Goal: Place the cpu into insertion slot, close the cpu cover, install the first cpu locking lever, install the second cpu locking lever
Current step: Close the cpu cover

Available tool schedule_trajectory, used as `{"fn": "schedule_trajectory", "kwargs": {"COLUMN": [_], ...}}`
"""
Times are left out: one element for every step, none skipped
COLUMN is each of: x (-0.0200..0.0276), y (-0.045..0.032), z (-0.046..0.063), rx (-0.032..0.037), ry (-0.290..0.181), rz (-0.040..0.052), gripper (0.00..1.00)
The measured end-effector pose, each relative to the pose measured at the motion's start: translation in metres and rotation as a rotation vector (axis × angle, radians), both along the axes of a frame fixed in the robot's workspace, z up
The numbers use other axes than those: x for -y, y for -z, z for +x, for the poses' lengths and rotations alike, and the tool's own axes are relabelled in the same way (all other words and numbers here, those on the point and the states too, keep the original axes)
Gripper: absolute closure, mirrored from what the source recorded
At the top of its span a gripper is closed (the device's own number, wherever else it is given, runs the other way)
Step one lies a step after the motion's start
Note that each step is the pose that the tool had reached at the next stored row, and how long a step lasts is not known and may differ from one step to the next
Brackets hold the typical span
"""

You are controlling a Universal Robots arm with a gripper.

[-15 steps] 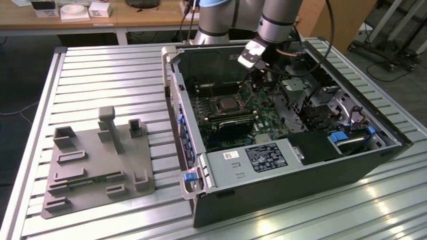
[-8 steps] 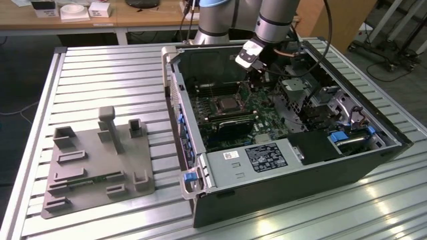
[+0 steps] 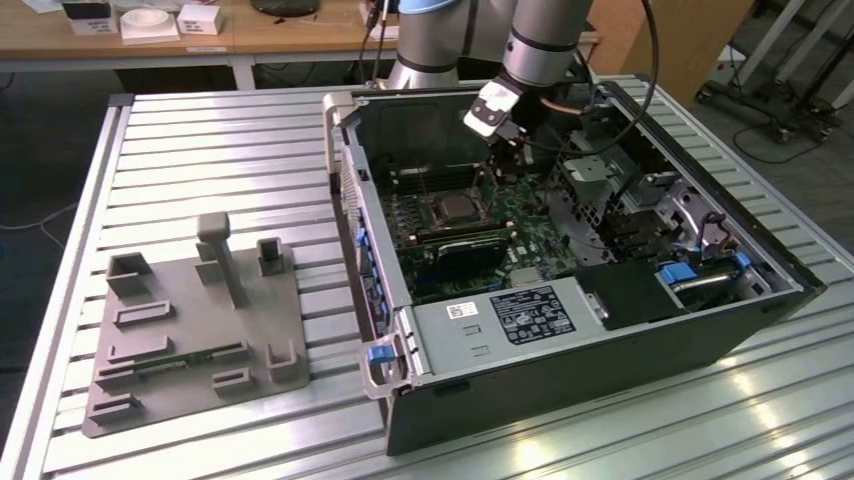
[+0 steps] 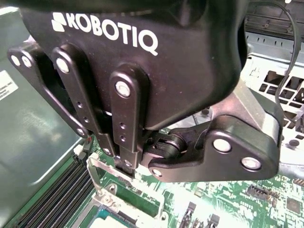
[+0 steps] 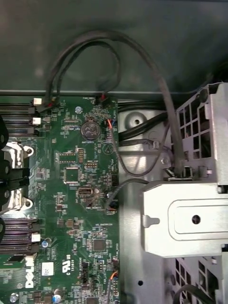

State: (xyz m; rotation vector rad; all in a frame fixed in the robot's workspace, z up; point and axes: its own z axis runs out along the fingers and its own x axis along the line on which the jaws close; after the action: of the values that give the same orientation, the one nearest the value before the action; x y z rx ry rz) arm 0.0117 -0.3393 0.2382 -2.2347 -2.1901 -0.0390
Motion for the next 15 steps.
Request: {"fn": "schedule_trajectory", "kwargs": {"x": [0.0000,0.0000,0.0000,-0.0001,-0.0001,-0.0001,-0.0001,-0.0001,-0.0001,-0.0001,-0.0002,-0.0002,-0.0002,-0.0002,-0.0002], "y": [0.0001,0.0001,0.0002,0.0002,0.0003,0.0003,0.0004,0.0004,0.0004,0.0004,0.0005,0.0005,0.0006,0.0006,0.0006], "z": [-0.0010,-0.0018,-0.0025,-0.0031,-0.0035,-0.0041,-0.0047,-0.0052,-0.0056,-0.0060,-0.0063,-0.0066,-0.0067,-0.0067,-0.0067], "rx": [0.0000,0.0000,0.0000,-0.0001,0.0000,-0.0001,0.0000,-0.0001,0.0000,-0.0001,0.0000,0.0000,0.0000,0.0000,-0.0001], "ry": [0.000,0.000,0.000,0.000,0.000,0.000,0.000,0.000,0.000,0.000,0.000,0.000,0.000,0.000,0.000], "rz": [0.0000,-0.0001,-0.0001,-0.0001,-0.0002,-0.0001,-0.0001,-0.0001,-0.0001,-0.0001,-0.0001,0.0000,0.0000,0.0000,-0.0001], "gripper": [0.89,0.89,0.89,0.89,0.89,0.89,0.89,0.89,0.89,0.89,0.89,0.89,0.89,0.89,0.89]}}
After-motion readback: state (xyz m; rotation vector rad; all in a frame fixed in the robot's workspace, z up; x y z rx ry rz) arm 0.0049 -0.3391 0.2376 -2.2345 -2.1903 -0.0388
